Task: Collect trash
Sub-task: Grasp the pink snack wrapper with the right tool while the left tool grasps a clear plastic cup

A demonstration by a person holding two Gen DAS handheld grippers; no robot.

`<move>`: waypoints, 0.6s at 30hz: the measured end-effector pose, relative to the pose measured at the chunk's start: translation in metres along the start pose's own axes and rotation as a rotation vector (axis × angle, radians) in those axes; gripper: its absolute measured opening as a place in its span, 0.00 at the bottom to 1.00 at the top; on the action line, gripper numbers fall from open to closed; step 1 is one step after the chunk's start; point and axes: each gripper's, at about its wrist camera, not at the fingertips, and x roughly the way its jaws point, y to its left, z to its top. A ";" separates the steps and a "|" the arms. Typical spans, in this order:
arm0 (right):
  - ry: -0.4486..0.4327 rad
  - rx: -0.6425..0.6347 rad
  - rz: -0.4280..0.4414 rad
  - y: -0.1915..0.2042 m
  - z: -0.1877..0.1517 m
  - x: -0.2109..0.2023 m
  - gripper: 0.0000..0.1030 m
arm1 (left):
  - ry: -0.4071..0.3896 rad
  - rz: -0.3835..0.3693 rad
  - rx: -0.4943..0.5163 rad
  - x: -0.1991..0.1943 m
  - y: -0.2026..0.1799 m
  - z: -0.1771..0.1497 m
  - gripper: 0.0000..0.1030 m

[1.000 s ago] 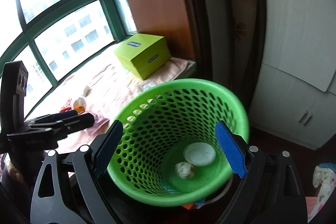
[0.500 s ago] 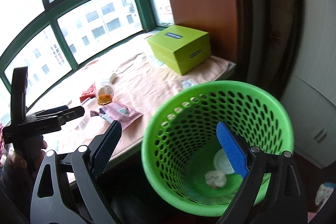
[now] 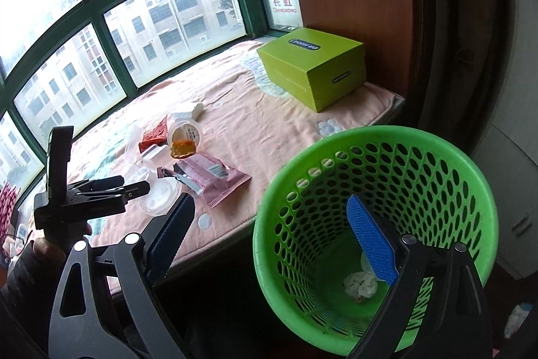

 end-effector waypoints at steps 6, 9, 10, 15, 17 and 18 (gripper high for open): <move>0.022 -0.040 0.015 0.010 0.003 0.014 0.88 | 0.024 -0.003 -0.002 0.013 0.003 -0.002 0.67; 0.034 -0.061 0.027 0.015 0.005 0.021 0.88 | 0.032 -0.005 -0.009 0.016 0.006 -0.003 0.59; 0.040 -0.068 0.033 0.016 0.006 0.024 0.88 | 0.035 -0.004 -0.011 0.017 0.007 -0.003 0.55; 0.078 -0.112 0.071 0.027 0.012 0.040 0.88 | 0.029 -0.009 -0.028 0.013 0.011 -0.003 0.46; 0.088 -0.143 0.087 0.033 0.014 0.047 0.88 | 0.022 -0.006 -0.026 0.010 0.012 -0.003 0.45; 0.097 -0.158 0.099 0.036 0.015 0.050 0.88 | 0.020 -0.007 -0.027 0.009 0.012 -0.003 0.45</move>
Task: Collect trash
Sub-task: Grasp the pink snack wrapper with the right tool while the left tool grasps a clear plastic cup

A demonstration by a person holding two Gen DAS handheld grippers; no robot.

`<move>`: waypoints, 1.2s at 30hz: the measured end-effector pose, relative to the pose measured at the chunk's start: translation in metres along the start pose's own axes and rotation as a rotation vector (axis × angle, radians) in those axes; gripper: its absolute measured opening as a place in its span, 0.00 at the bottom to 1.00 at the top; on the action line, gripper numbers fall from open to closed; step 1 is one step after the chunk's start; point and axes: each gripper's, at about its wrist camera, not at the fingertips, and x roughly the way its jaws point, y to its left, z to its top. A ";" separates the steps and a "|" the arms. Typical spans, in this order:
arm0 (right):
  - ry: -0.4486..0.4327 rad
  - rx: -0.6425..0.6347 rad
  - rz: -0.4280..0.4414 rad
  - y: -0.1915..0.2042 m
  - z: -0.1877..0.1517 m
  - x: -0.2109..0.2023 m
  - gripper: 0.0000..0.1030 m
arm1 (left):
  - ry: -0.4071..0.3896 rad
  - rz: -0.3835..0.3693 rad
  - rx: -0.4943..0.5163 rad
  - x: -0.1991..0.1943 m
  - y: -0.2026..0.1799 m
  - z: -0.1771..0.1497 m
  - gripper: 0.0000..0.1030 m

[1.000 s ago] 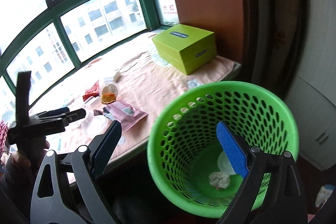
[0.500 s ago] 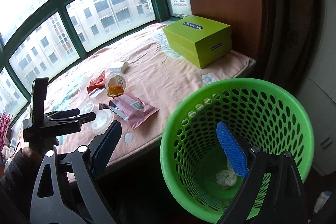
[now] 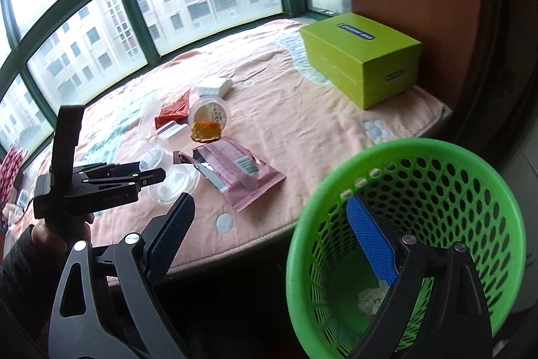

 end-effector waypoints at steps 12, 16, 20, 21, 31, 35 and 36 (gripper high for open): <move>0.117 -0.185 0.115 0.027 0.021 0.054 0.88 | -0.064 -0.021 -0.029 -0.037 0.009 0.000 0.45; 0.175 -0.238 0.142 0.029 0.027 0.078 0.88 | -0.088 -0.022 -0.048 -0.051 0.015 0.003 0.45; 0.238 -0.264 0.163 0.028 0.031 0.102 0.88 | -0.103 -0.019 -0.063 -0.059 0.021 0.004 0.45; 0.252 -0.267 0.170 0.028 0.033 0.108 0.88 | -0.105 -0.021 -0.068 -0.060 0.023 0.004 0.45; 0.330 -0.299 0.203 0.031 0.043 0.148 0.85 | -0.108 -0.023 -0.094 -0.064 0.033 0.006 0.45; 0.351 -0.309 0.197 0.033 0.042 0.158 0.78 | -0.107 -0.026 -0.090 -0.064 0.033 0.005 0.45; 0.352 -0.314 0.195 0.034 0.042 0.159 0.77 | -0.107 -0.027 -0.091 -0.064 0.034 0.005 0.45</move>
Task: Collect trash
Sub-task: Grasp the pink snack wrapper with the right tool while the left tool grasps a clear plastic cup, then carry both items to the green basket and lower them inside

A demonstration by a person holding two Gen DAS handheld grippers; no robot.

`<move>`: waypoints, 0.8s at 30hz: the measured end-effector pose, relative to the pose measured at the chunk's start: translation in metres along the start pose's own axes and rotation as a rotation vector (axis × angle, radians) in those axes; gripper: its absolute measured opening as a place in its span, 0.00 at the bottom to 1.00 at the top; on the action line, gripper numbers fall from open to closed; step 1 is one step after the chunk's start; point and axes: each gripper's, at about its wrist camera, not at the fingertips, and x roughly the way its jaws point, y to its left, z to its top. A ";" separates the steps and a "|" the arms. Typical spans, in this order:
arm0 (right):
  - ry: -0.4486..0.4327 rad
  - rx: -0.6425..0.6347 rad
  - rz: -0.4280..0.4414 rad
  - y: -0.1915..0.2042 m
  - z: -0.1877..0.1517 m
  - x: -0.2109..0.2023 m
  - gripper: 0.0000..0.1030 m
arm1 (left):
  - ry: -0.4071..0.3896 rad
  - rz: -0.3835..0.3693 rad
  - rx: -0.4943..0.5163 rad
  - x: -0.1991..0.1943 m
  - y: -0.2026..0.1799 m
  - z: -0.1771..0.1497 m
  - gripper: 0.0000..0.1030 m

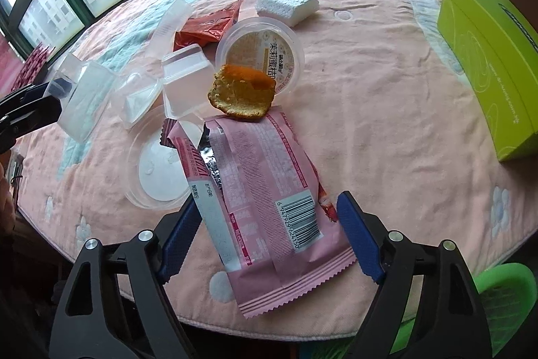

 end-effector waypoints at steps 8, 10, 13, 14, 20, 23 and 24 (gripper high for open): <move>0.007 -0.022 -0.062 0.003 -0.002 -0.001 0.64 | 0.002 0.001 0.001 0.000 -0.004 0.000 0.45; 0.004 -0.023 -0.072 0.005 -0.004 -0.003 0.57 | -0.002 -0.003 -0.001 -0.001 -0.004 0.000 0.45; -0.006 -0.007 -0.072 0.006 -0.009 -0.010 0.50 | -0.006 -0.005 0.001 -0.002 -0.006 0.000 0.45; -0.011 -0.004 -0.078 0.007 -0.010 -0.012 0.50 | -0.008 -0.006 0.002 -0.003 -0.007 0.000 0.45; -0.046 0.009 -0.088 0.011 -0.022 -0.032 0.49 | -0.021 -0.015 0.010 -0.011 -0.013 -0.002 0.45; -0.068 0.004 -0.109 0.015 -0.028 -0.045 0.49 | -0.027 -0.019 0.014 -0.015 -0.016 -0.003 0.44; -0.075 0.004 -0.113 0.015 -0.030 -0.048 0.49 | -0.027 -0.022 0.014 -0.016 -0.017 -0.004 0.44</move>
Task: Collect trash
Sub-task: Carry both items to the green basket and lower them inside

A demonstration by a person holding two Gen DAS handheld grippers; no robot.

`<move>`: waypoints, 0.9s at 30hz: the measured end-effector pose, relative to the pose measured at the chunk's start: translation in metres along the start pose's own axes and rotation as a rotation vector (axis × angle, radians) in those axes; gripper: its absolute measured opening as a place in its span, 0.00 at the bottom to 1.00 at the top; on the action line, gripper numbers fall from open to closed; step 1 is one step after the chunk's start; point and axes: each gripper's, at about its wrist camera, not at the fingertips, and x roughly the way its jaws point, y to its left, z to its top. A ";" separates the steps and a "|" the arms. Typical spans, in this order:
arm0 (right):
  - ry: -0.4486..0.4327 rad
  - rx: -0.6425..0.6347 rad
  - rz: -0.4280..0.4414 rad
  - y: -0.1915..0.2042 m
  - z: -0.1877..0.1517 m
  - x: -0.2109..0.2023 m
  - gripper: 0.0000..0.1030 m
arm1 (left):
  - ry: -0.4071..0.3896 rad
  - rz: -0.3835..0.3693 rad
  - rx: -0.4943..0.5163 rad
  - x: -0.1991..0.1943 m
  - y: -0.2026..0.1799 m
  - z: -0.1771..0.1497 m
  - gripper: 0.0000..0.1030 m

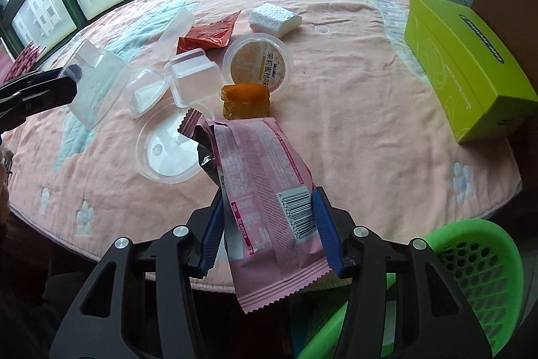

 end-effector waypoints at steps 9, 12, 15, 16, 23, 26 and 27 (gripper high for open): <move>-0.092 0.094 -0.032 -0.010 -0.022 -0.044 0.49 | -0.018 -0.027 0.040 -0.010 -0.020 0.000 0.44; -0.124 0.151 -0.052 -0.016 -0.033 -0.062 0.49 | -0.021 -0.046 0.056 -0.010 -0.029 0.002 0.44; -0.157 0.202 -0.088 -0.021 -0.045 -0.079 0.49 | -0.025 -0.067 0.073 -0.010 -0.041 0.004 0.44; -0.166 0.217 -0.098 -0.023 -0.048 -0.084 0.49 | -0.025 -0.074 0.079 -0.010 -0.045 0.005 0.44; -0.212 0.328 -0.196 -0.039 -0.077 -0.116 0.51 | -0.034 -0.125 0.127 -0.010 -0.080 0.009 0.44; -0.220 0.396 -0.209 -0.051 -0.094 -0.125 0.51 | -0.034 -0.150 0.147 -0.009 -0.094 0.010 0.44; -0.220 0.418 -0.212 -0.055 -0.100 -0.127 0.51 | -0.034 -0.156 0.153 -0.008 -0.099 0.010 0.44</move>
